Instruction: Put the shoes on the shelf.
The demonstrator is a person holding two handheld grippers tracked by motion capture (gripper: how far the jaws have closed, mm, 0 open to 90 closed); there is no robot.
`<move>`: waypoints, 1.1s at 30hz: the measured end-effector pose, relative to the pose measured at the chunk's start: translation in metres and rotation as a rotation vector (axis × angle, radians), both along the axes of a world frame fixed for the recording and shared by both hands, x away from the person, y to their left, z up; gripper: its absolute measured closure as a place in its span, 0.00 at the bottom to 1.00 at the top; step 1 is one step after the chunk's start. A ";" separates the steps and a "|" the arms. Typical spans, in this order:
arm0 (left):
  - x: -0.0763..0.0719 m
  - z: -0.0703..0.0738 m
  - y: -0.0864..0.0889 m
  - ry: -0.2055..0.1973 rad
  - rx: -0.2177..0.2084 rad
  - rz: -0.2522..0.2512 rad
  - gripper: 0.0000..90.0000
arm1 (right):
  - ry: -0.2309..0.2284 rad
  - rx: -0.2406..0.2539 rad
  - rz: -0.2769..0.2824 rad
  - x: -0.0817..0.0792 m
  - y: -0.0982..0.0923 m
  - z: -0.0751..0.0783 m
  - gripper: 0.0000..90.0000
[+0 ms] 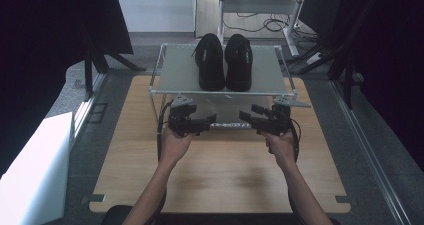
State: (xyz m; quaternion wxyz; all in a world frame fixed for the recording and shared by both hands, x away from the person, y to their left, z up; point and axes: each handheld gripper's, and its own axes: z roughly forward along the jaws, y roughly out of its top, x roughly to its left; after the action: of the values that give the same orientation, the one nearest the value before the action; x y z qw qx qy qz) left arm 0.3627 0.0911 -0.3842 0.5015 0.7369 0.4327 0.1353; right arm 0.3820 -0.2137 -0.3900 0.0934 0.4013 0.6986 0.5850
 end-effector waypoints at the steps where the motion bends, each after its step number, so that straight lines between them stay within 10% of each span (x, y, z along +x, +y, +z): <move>1: -0.002 -0.001 0.001 -0.004 0.007 0.000 0.15 | -0.002 -0.009 0.004 -0.001 -0.001 0.000 0.27; 14: -0.029 -0.007 0.011 -0.025 0.146 0.016 0.00 | -0.012 -0.122 0.031 -0.022 -0.020 -0.006 0.15; 33: -0.069 -0.017 0.041 -0.027 0.130 -0.044 0.00 | 0.018 -0.254 0.056 -0.059 -0.050 -0.022 0.01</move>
State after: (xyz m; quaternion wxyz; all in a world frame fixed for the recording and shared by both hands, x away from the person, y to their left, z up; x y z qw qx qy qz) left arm 0.2933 0.1324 -0.4011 0.4613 0.7754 0.3997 0.1621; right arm 0.3234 -0.2632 -0.4119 0.1208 0.3715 0.7788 0.4907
